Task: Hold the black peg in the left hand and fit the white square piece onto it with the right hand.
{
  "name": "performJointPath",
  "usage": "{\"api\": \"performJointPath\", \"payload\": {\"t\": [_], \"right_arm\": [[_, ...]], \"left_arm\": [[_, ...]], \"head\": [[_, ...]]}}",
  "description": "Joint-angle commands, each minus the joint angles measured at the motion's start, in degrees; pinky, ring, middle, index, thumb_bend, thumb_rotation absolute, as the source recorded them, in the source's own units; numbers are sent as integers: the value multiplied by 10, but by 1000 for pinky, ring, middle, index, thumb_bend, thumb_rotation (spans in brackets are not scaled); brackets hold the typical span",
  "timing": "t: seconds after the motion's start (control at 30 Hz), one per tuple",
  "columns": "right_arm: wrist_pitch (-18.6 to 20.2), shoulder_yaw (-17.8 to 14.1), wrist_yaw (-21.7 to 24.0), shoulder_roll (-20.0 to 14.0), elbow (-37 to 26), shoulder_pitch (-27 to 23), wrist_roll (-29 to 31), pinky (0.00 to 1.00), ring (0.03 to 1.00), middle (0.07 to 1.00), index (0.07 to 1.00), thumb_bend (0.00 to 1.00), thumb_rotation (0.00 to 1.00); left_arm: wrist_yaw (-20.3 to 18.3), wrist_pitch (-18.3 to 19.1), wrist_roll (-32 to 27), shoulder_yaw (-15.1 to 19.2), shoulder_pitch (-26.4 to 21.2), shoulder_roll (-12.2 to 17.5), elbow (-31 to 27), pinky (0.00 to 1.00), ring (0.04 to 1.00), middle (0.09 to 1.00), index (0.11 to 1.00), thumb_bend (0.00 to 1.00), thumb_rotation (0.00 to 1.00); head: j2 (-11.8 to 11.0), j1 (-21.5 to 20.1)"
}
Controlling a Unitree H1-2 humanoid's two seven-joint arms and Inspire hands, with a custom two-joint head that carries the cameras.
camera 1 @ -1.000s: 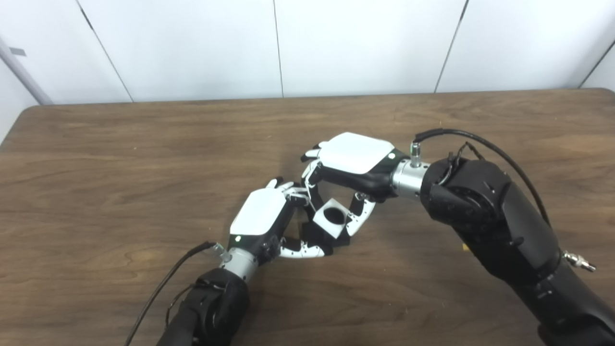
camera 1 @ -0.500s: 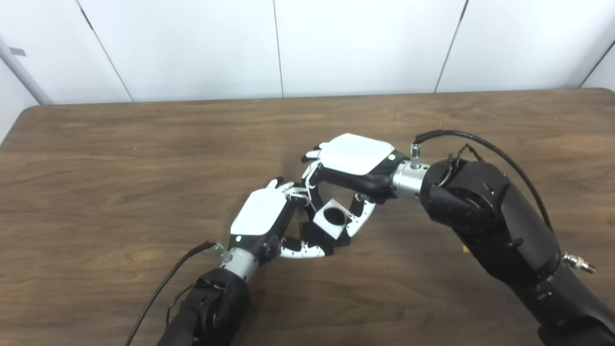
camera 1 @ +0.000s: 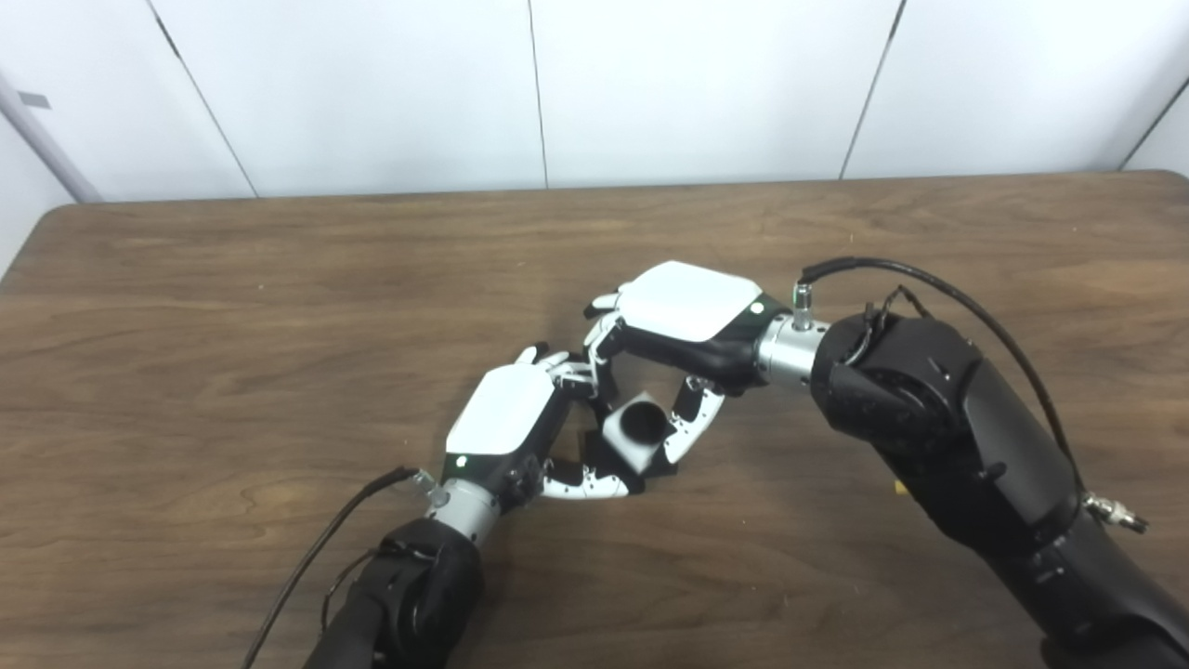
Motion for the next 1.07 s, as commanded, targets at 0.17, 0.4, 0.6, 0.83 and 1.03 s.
{"api": "performJointPath", "payload": {"t": [0.17, 0.4, 0.6, 0.83, 1.03], "right_arm": [[9, -15, -6, 1, -15, -18, 2, 935, 939, 816, 594, 1000, 256], [16, -19, 1, -4, -20, -19, 7, 930, 940, 811, 567, 1000, 228], [22, -36, 4, -13, -32, -19, 21, 944, 943, 812, 564, 1000, 220], [36, -59, 13, -29, -44, -21, 30, 957, 957, 824, 587, 1000, 237], [34, -73, 5, -35, -42, -21, 32, 943, 955, 818, 590, 1000, 234]], "left_arm": [[-40, 10, 1, -16, 12, 4, 21, 1000, 901, 795, 484, 524, 54], [-42, 11, 1, -16, 11, 5, 20, 1000, 901, 795, 484, 523, 54], [-44, 15, 1, -15, 11, 4, 19, 1000, 901, 795, 484, 523, 54], [-42, 22, 2, -11, 12, 4, 18, 1000, 901, 792, 485, 524, 58], [-48, 32, 2, -7, 10, 6, 11, 1000, 909, 804, 492, 523, 70]], "head": [[2, -1], [4, -2], [4, -2], [4, -1], [1, 0]]}}
